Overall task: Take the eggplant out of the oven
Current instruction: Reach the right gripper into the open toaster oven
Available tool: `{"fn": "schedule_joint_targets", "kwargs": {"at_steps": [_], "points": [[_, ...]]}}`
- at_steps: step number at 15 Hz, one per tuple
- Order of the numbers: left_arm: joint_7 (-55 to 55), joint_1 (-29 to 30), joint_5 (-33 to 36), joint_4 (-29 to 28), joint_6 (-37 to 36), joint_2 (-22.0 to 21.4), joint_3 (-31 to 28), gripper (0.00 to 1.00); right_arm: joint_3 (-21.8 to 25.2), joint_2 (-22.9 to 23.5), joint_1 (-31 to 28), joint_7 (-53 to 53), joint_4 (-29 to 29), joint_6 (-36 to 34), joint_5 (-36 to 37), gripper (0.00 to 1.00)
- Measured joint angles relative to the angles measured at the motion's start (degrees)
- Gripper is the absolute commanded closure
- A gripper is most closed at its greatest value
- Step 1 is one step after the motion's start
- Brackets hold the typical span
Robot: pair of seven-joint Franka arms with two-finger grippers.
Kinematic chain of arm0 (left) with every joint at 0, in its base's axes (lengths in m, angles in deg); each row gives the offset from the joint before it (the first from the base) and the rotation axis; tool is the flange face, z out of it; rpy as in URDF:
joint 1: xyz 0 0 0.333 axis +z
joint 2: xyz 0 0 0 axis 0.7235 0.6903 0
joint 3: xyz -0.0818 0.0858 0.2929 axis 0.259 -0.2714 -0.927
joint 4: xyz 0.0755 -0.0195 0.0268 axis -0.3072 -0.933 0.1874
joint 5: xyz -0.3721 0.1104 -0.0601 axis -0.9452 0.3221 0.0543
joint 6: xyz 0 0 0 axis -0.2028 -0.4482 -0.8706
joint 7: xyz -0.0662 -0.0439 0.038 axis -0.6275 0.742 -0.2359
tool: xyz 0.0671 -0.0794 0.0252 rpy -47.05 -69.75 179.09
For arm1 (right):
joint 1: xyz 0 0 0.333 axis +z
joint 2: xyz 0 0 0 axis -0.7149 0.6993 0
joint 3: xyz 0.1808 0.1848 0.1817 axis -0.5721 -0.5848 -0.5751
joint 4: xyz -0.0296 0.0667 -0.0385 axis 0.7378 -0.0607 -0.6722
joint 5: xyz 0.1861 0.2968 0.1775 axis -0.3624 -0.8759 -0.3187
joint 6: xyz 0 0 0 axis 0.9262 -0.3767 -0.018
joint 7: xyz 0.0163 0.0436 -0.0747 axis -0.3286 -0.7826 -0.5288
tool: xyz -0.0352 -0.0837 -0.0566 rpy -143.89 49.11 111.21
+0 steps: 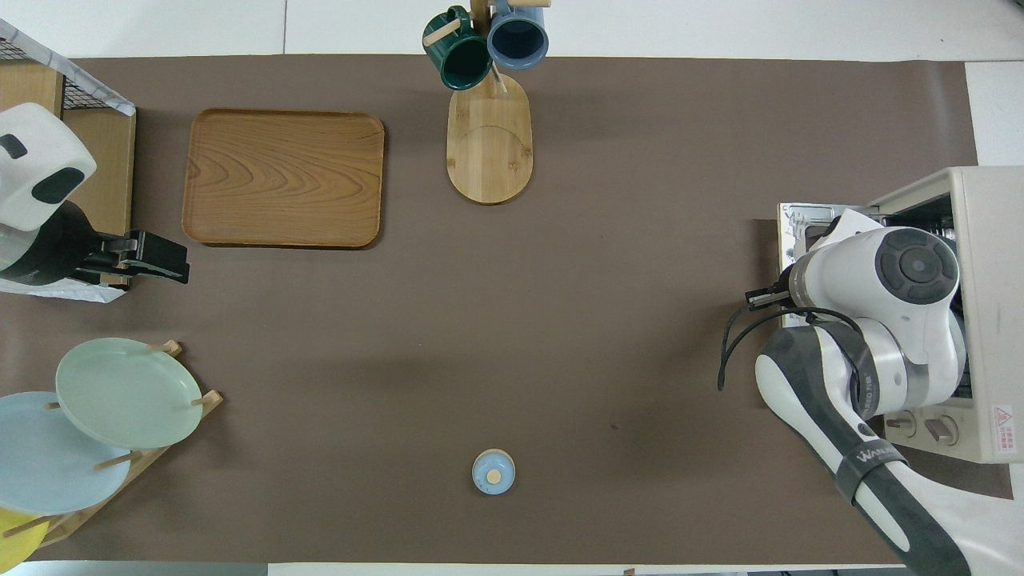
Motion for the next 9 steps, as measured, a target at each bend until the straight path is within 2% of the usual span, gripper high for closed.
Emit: {"fn": "schedule_joint_targets", "kwargs": {"at_steps": [6,9], "points": [[0.0,0.0,0.0,0.0,0.0,0.0,0.0,0.00,0.2,1.6,0.0,2.4,-0.2,0.3,-2.0,1.00],[0.0,0.0,0.0,0.0,0.0,0.0,0.0,0.00,0.6,1.5,1.5,2.4,1.1,-2.1,-3.6,1.00]]}}
